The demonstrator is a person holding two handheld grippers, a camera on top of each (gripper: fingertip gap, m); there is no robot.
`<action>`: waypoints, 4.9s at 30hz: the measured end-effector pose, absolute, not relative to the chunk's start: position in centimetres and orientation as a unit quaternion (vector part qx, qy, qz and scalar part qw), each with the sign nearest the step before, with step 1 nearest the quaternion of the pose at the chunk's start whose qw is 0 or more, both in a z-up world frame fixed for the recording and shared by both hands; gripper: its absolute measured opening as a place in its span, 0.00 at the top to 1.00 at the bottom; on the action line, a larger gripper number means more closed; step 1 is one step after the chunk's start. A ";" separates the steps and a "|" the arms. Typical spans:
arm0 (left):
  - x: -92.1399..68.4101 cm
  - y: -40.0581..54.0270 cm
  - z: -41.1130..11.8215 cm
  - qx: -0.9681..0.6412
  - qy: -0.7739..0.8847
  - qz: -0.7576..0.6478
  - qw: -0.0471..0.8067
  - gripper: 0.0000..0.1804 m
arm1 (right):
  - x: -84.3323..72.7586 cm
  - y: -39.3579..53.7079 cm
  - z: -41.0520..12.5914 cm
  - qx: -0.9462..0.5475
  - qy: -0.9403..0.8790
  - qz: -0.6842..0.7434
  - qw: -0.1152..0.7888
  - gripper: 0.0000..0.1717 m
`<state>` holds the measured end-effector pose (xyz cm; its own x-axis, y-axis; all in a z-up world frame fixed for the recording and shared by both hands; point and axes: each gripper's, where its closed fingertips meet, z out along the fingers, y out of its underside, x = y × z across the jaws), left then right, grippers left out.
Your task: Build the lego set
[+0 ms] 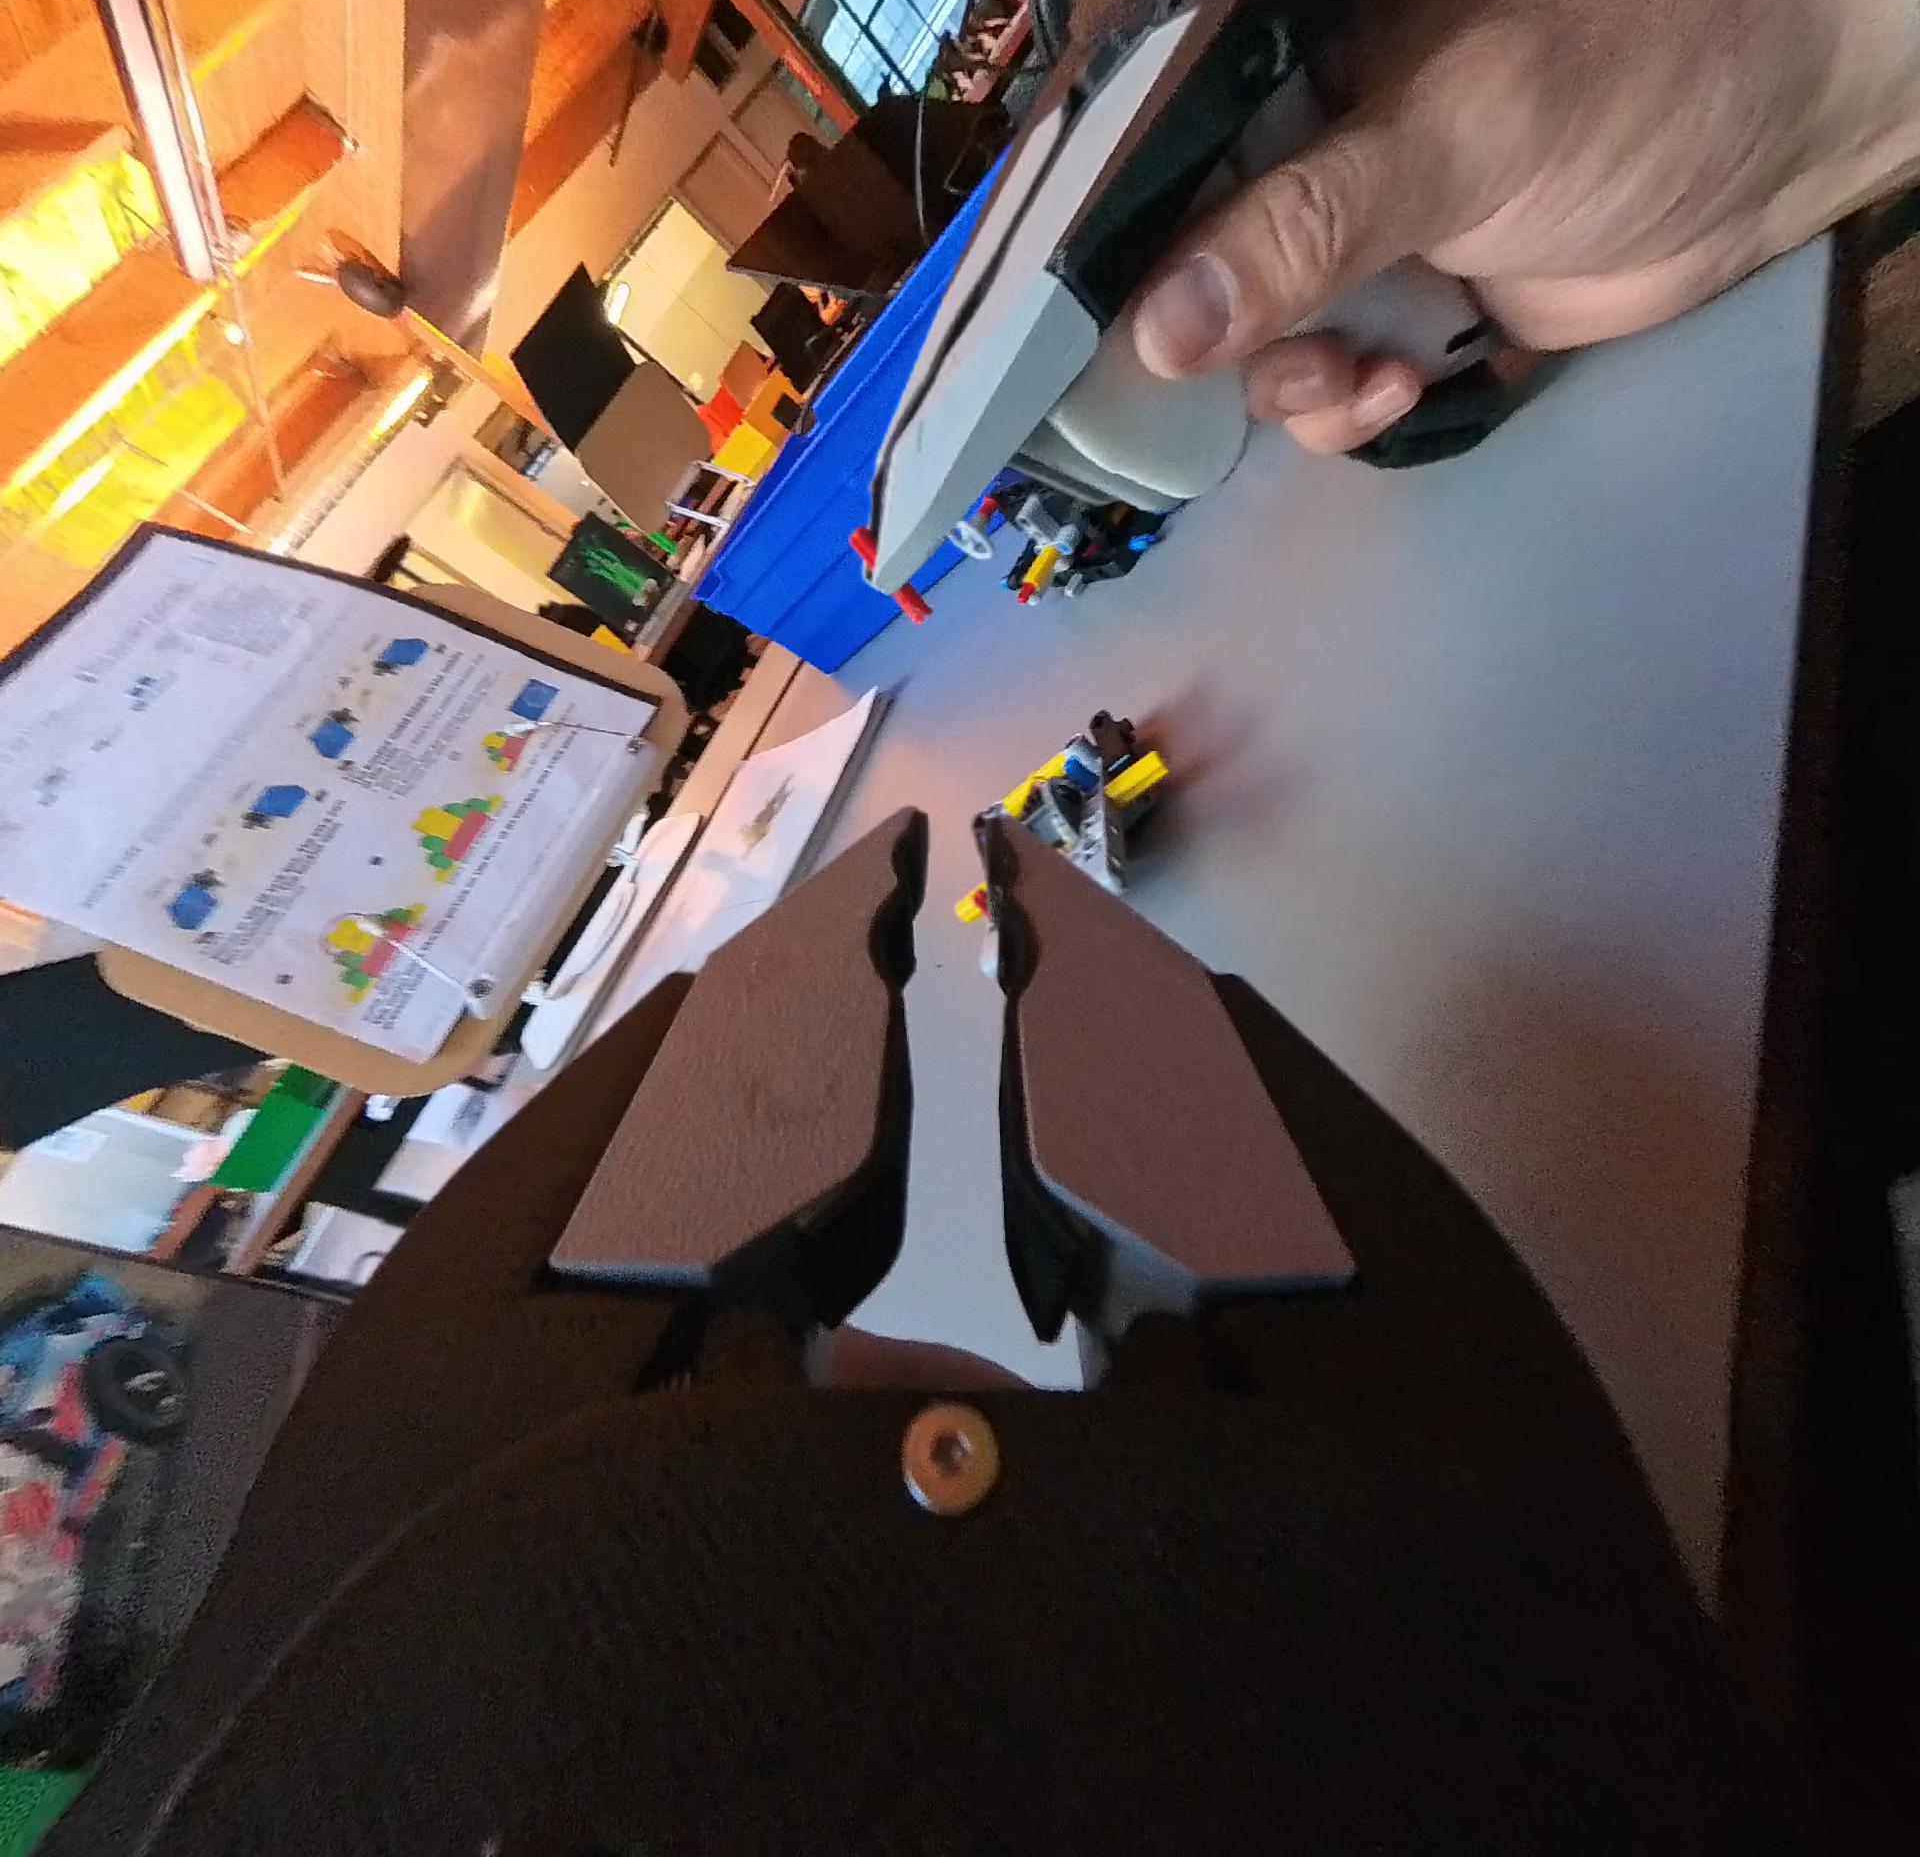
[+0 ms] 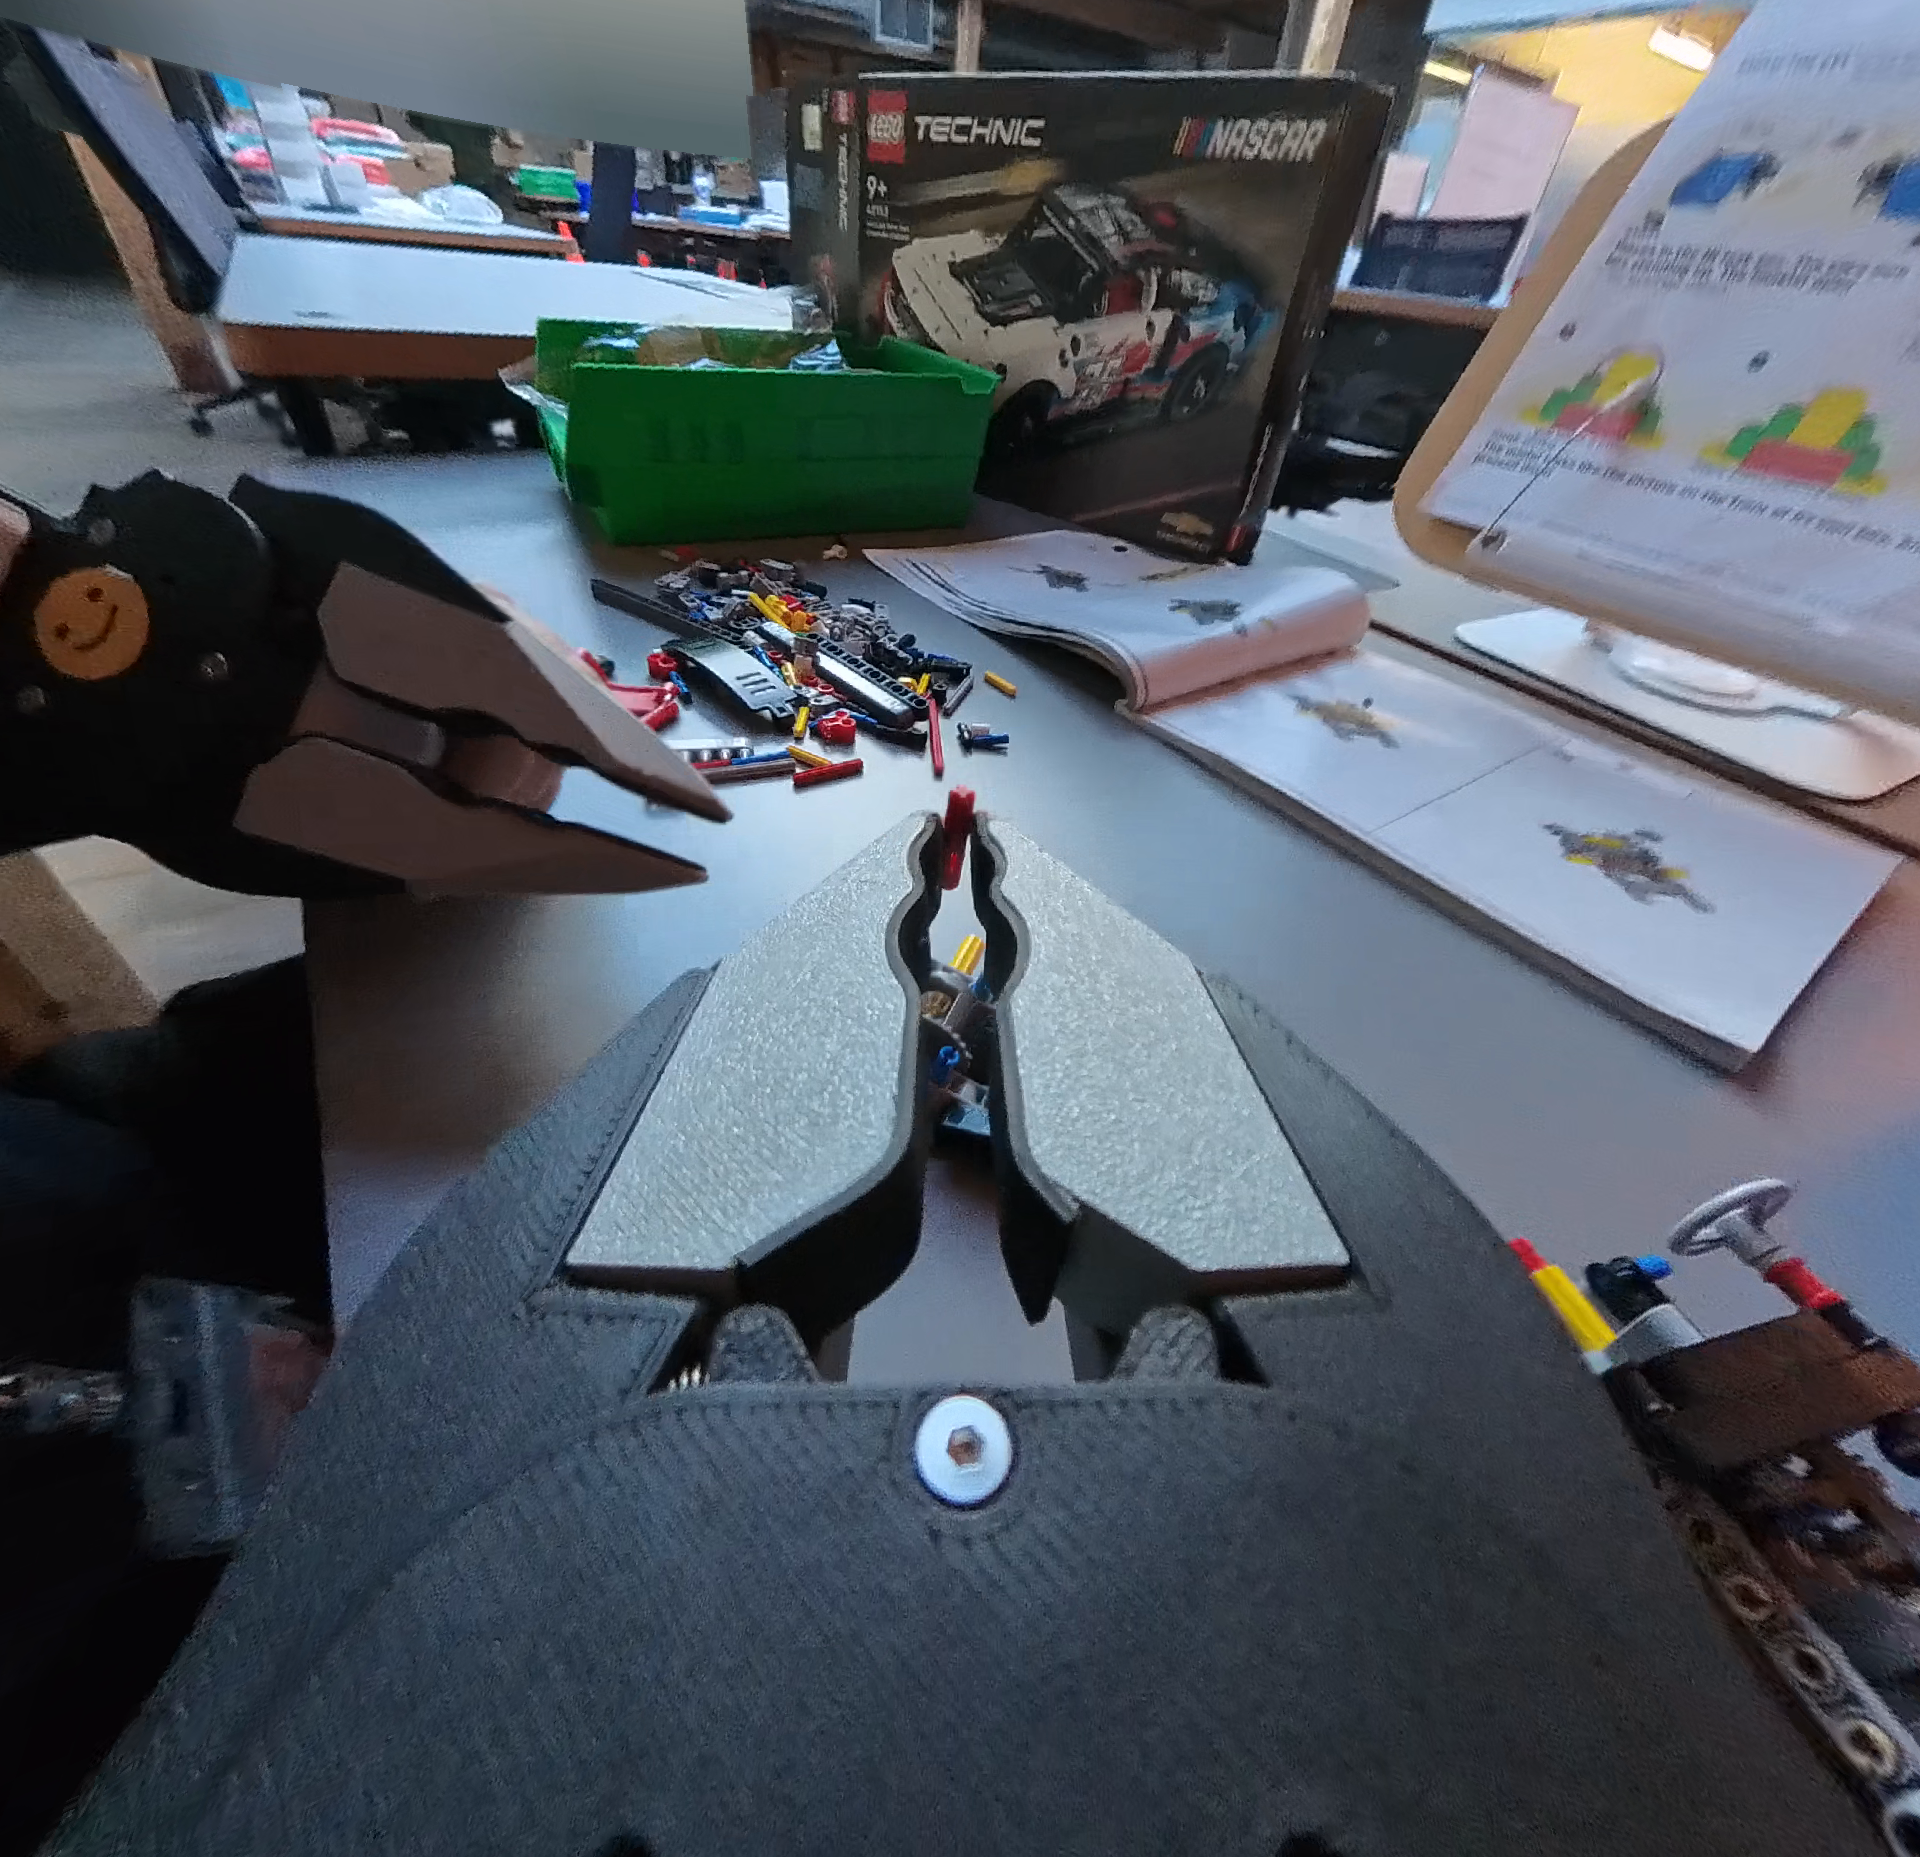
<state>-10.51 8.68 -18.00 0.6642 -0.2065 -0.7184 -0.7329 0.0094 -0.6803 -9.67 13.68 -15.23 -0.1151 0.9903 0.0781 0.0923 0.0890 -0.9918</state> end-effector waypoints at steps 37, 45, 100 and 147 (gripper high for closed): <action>-11.1 9.8 -18.5 -0.670 0.358 0.227 0.609 0.98 | -9.6 13.6 -14.7 -0.475 -0.546 0.554 0.412 0.99; -11.2 9.8 -18.3 -0.667 0.355 0.229 0.614 0.99 | -9.6 13.8 -14.6 -0.478 -0.541 0.558 0.409 0.99; -12.1 9.8 -17.9 -0.714 0.306 0.150 0.612 0.95 | -9.2 14.5 -13.9 -0.480 -0.509 0.589 0.404 0.99; -7.5 9.5 -14.3 -0.744 0.229 -0.097 0.620 0.92 | -8.1 9.0 -12.1 -0.371 -0.524 0.708 0.295 1.00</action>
<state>-7.49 9.51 -14.26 0.8768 -0.4603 -0.1393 -0.2203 -0.1269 -0.9671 -8.08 9.03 -12.08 -0.5509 0.8063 -0.2154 -0.0303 -0.2772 -0.9603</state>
